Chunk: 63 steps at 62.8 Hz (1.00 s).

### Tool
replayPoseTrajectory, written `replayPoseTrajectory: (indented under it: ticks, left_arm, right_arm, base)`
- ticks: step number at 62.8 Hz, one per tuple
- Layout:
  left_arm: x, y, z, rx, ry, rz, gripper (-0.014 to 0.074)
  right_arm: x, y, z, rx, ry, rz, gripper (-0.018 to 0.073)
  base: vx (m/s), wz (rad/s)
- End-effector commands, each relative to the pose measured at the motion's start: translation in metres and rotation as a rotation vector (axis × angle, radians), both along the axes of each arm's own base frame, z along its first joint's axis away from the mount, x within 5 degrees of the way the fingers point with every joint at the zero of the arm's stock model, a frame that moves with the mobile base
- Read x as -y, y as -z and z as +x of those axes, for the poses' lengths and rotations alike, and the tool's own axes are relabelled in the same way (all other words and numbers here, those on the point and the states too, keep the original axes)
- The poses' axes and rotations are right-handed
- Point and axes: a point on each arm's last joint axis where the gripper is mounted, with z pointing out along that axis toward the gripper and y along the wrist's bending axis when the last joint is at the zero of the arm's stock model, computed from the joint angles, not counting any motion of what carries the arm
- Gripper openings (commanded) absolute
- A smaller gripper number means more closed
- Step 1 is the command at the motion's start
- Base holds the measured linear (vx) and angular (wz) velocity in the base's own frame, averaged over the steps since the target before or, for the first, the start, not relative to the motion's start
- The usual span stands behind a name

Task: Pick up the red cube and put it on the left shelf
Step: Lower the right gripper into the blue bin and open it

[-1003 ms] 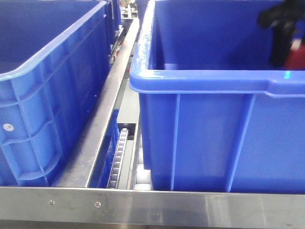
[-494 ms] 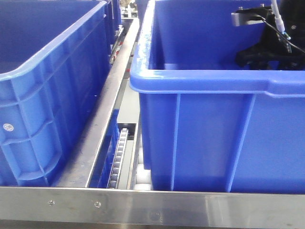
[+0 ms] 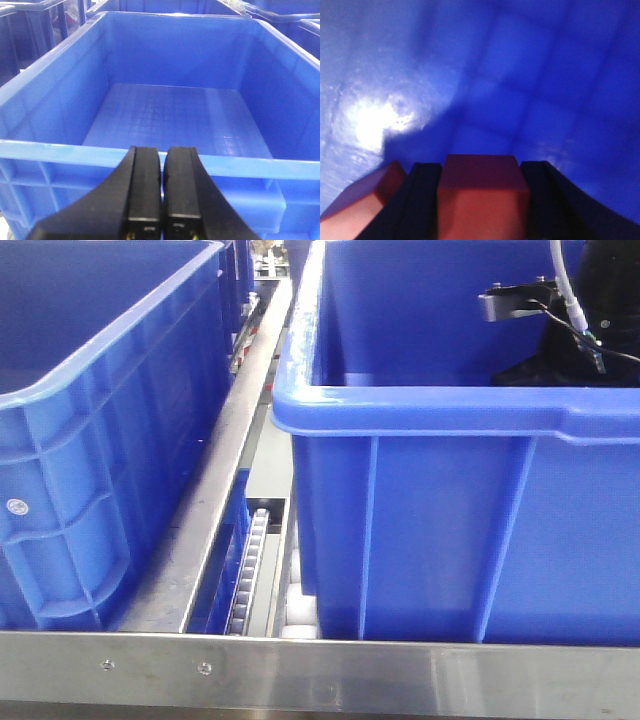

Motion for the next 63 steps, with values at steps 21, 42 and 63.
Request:
replayPoseTrajectory:
  ticks: [21, 42, 63]
  left_arm:
    - [-0.001, -0.001, 0.000, 0.078, -0.010, -0.015, 0.0102]
    - [-0.001, -0.001, 0.000, 0.078, -0.010, -0.015, 0.0102]
    - [-0.001, -0.001, 0.000, 0.078, -0.010, -0.015, 0.0102]
  right_arm:
    - [0.002, -0.033, -0.001, 0.099, 0.013, 0.017, 0.0509]
    - [0.002, -0.061, -0.004, 0.149, 0.026, 0.039, 0.0510]
    - [0.005, -0.119, -0.043, 0.409, 0.030, 0.140, 0.0411]
  base:
    - [0.00, 0.00]
    - [0.00, 0.00]
    - [-0.01, 0.06]
